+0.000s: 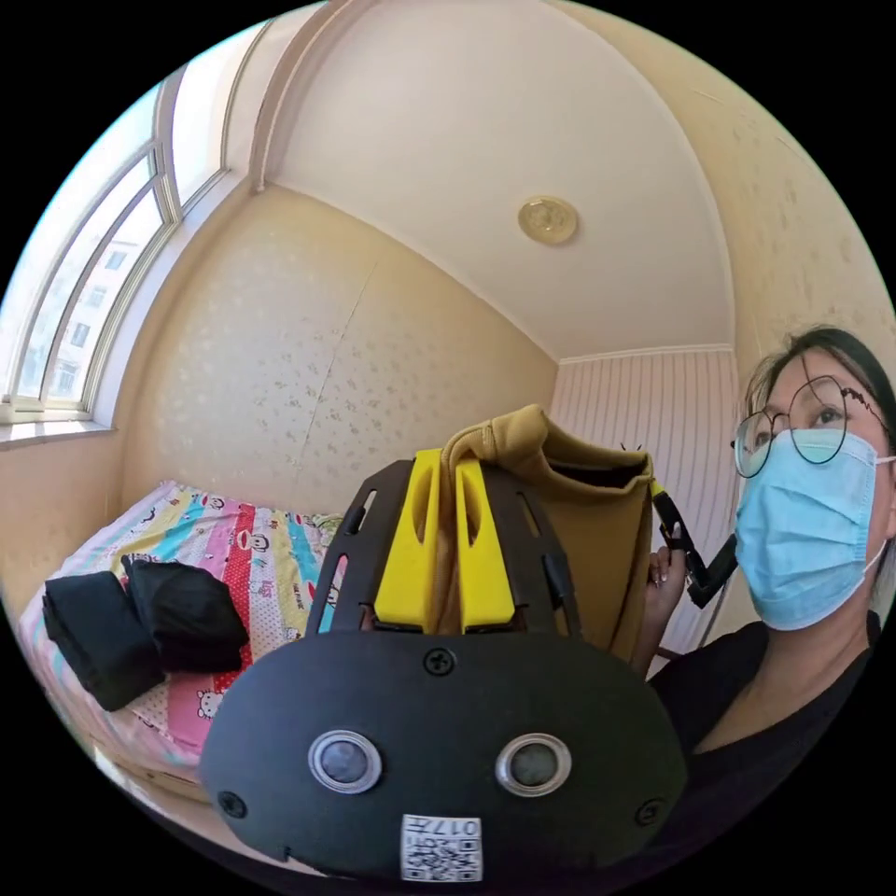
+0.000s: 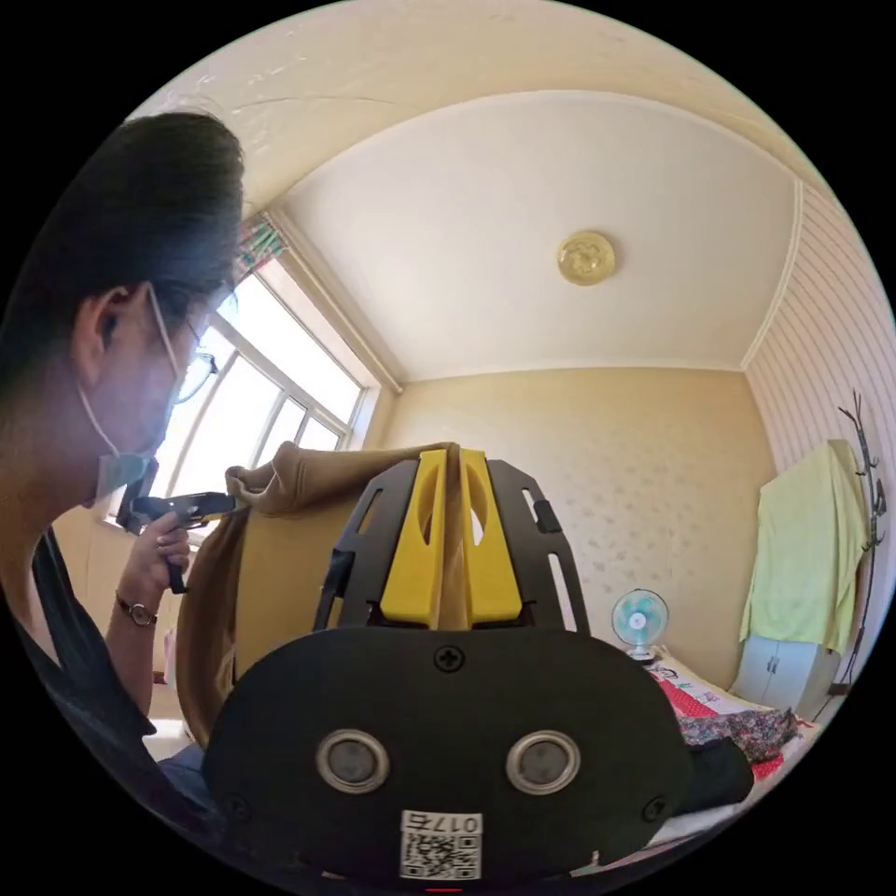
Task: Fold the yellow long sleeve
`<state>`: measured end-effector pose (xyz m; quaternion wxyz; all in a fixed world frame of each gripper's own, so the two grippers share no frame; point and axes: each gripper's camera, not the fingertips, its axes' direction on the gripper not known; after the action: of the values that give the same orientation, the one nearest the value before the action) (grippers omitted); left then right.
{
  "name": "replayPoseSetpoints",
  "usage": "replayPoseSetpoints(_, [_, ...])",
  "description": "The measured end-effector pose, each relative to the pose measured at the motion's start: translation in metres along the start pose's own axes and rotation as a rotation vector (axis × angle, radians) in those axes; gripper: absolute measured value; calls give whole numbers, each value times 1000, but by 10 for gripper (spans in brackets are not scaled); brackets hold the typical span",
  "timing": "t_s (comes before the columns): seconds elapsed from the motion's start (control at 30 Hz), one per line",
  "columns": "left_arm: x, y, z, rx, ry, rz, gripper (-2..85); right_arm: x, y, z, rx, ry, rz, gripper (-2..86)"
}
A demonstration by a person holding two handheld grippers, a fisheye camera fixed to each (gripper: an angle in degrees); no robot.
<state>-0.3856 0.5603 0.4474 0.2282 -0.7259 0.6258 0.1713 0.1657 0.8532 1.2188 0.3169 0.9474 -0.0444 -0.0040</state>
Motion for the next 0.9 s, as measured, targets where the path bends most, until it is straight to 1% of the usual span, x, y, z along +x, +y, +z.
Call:
replayPoseSetpoints(0.07, [-21, -10, 59, -10, 54, -66, 11, 15, 13, 39, -65, 117, 23, 28])
replayPoseSetpoints(0.1, [-28, -14, 78, -19, 60, -79, 12, 21, 17, 53, -90, 145, 24, 28])
replayPoseSetpoints(0.17, [-61, -35, 167, -77, 26, -113, 18, 53, 31, 125, -227, 212, 11, 28])
replayPoseSetpoints(0.2, [-71, -41, 191, -91, 12, -123, 20, 65, 36, 147, -270, 217, 14, 28])
replayPoseSetpoints(0.23, [-93, -54, 246, -113, -27, -134, 27, 94, 48, 198, -363, 213, 39, 28])
replayPoseSetpoints(0.27, [-115, -65, 302, -125, -76, -111, 37, 129, 67, 255, -460, 187, 89, 28])
replayPoseSetpoints(0.3, [-126, -69, 328, -128, -112, -82, 43, 147, 79, 284, -506, 162, 108, 28])
replayPoseSetpoints(0.33, [-147, -72, 375, -166, -220, -21, 59, 181, 110, 340, -608, 76, 138, 28])
replayPoseSetpoints(0.37, [-170, -70, 419, -297, -359, -6, 78, 214, 149, 381, -704, -35, 247, 28])
replayPoseSetpoints(0.4, [-181, -66, 438, -384, -414, -24, 81, 229, 169, 396, -765, -94, 333, 27])
replayPoseSetpoints(0.43, [-202, -53, 466, -528, -477, -74, 86, 251, 207, 411, -852, -190, 487, 29])
replayPoseSetpoints(0.47, [-214, -31, 479, -598, -477, -66, 83, 259, 240, 407, -857, -265, 556, 33])
replayPoseSetpoints(0.5, [-218, -17, 481, -609, -464, -53, 81, 258, 255, 400, -847, -275, 566, 37])
replayPoseSetpoints(0.53, [-226, 15, 479, -620, -427, -26, 72, 251, 288, 386, -862, -255, 545, 44])
replayPoseSetpoints(0.6, [-243, 73, 474, -684, -381, -9, 58, 234, 348, 366, -1013, -185, 483, 65])
replayPoseSetpoints(0.63, [-257, 113, 472, -773, -369, -35, 54, 223, 394, 351, -1140, -147, 466, 81])
replayPoseSetpoints(0.67, [-274, 157, 471, -902, -364, -95, 53, 212, 441, 332, -1242, -124, 479, 93])
replayPoseSetpoints(0.7, [-283, 178, 470, -968, -369, -135, 57, 207, 465, 321, -1285, -118, 497, 97])
replayPoseSetpoints(0.73, [-300, 218, 463, -1064, -384, -218, 65, 195, 512, 299, -1374, -120, 545, 104])
replayPoseSetpoints(0.77, [-311, 250, 451, -1109, -386, -289, 70, 182, 554, 277, -1458, -126, 605, 112])
replayPoseSetpoints(0.8, [-317, 264, 445, -1123, -383, -327, 73, 174, 573, 267, -1495, -139, 630, 109])
replayPoseSetpoints(0.83, [-325, 289, 432, -1146, -372, -408, 74, 159, 580, 242, -1339, -141, 591, 105])
replayPoseSetpoints(0.87, [-330, 303, 418, -1115, -339, -473, 72, 148, 575, 222, -1245, -92, 545, 80])
replayPoseSetpoints(0.9, [-330, 304, 409, -1063, -316, -486, 70, 144, 575, 219, -1267, -76, 524, 68])
